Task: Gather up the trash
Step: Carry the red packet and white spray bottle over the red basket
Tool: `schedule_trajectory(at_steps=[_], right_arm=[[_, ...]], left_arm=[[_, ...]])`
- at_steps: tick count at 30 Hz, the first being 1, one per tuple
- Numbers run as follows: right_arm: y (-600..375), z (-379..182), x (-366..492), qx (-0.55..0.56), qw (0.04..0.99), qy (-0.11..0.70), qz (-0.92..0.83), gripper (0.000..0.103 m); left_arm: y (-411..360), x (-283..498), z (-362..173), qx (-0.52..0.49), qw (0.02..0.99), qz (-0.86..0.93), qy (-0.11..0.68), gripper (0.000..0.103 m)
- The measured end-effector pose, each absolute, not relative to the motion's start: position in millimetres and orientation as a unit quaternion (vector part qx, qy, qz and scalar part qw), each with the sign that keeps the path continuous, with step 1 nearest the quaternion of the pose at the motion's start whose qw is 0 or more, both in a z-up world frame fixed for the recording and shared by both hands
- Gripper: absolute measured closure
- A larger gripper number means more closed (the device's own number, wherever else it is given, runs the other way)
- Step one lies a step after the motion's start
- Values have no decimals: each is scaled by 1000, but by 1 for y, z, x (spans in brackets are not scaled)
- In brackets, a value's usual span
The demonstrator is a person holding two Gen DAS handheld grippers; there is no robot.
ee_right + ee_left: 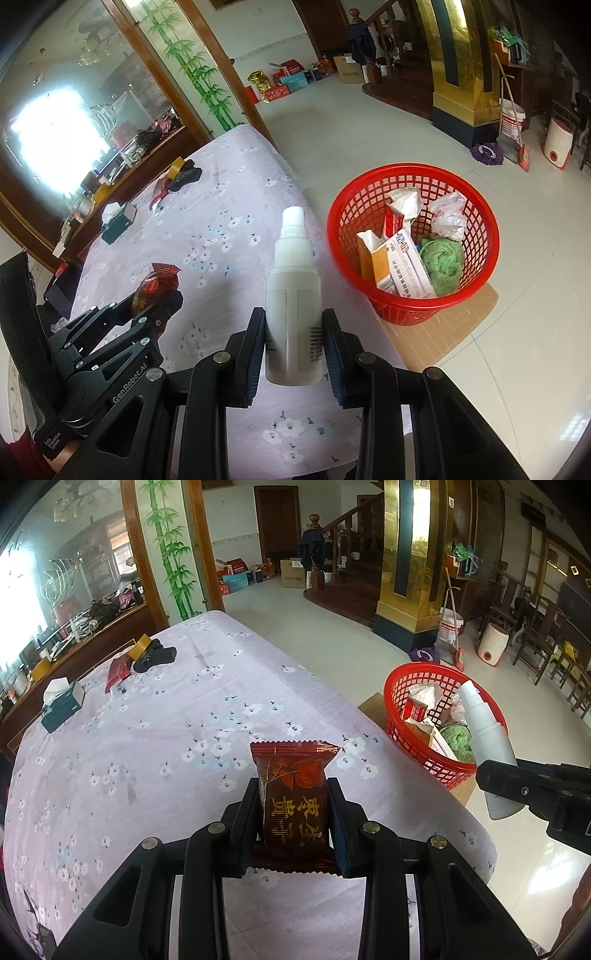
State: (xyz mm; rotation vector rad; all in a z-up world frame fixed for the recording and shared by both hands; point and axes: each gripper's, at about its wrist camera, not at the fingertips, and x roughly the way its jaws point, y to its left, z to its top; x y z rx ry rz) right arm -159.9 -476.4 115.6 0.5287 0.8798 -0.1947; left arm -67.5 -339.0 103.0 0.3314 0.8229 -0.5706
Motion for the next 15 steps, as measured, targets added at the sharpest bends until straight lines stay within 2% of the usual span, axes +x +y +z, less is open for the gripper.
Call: schedule_trajectory(at_steps=[15], right_arm=[[-490,111,-154,257,862,425,-96,70]], left_arm=[[-351,-59,97,160,861,-270,400,71]])
